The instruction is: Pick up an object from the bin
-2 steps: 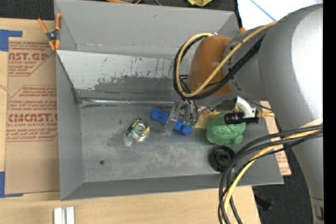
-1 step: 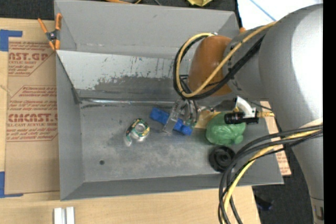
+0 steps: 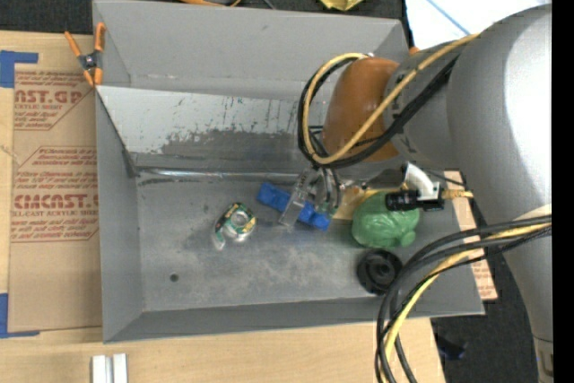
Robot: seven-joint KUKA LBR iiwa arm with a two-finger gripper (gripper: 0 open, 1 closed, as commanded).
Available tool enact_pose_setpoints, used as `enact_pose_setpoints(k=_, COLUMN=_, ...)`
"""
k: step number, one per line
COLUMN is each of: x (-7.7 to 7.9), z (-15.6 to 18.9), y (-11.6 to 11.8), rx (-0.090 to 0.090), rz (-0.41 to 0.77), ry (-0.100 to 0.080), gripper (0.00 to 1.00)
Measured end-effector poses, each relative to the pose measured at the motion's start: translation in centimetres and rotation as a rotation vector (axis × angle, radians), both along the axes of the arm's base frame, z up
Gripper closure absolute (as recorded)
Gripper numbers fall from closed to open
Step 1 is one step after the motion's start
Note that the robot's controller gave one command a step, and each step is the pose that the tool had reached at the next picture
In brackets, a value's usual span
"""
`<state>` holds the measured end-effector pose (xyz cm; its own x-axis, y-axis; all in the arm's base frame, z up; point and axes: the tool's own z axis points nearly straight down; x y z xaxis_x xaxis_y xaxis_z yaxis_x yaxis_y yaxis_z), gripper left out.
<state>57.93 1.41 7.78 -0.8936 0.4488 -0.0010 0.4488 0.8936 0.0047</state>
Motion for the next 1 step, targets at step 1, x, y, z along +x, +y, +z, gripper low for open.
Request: enact_pose_setpoints(k=1, x=-0.18, z=3.71, y=0.03, rx=0.000, rz=0.001, ry=0.007, gripper=1.00)
